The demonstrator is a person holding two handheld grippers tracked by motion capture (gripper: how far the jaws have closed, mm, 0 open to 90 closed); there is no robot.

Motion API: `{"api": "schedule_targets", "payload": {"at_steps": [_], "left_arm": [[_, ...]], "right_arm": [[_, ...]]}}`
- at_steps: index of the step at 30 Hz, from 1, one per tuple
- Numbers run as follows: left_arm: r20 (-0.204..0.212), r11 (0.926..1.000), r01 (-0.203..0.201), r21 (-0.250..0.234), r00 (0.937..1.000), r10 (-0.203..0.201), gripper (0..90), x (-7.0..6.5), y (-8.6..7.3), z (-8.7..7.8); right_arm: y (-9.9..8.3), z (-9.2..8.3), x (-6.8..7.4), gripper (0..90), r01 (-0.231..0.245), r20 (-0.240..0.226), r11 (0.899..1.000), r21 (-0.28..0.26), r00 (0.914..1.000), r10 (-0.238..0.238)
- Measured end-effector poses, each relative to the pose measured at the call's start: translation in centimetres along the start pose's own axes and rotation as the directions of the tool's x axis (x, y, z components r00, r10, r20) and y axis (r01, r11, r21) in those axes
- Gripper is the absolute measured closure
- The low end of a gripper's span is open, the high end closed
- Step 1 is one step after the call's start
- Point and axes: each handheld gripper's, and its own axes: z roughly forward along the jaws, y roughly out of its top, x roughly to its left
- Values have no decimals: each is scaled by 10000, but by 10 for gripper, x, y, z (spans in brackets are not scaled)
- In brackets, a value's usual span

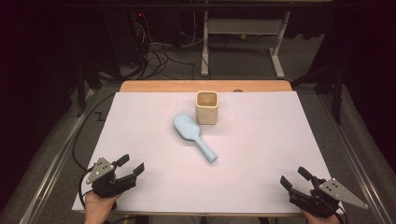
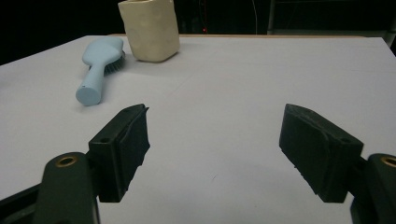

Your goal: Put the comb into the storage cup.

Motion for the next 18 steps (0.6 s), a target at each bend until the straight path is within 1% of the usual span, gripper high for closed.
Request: {"api": "schedule_targets", "payload": {"at_steps": [1,8,16,18], "left_arm": [[42,10000,-54,40,10000,54,308,-1,1,2],[176,10000,-79,32,9998,78,308,-5,4,8],[368,9998,-203,56,9991,201,308,-11,8,16],[417,9998,-203,77,9989,200,308,-12,9,18]], "right_arm": [[0,0,0,243,-4,-4,10000,-4,10000,4],[0,2,1,243,55,-88,10000,53,9999,-54],[0,2,2,244,99,-117,9999,112,9999,-98],[0,3,2,245,178,-162,9998,99,9997,-177]]}}
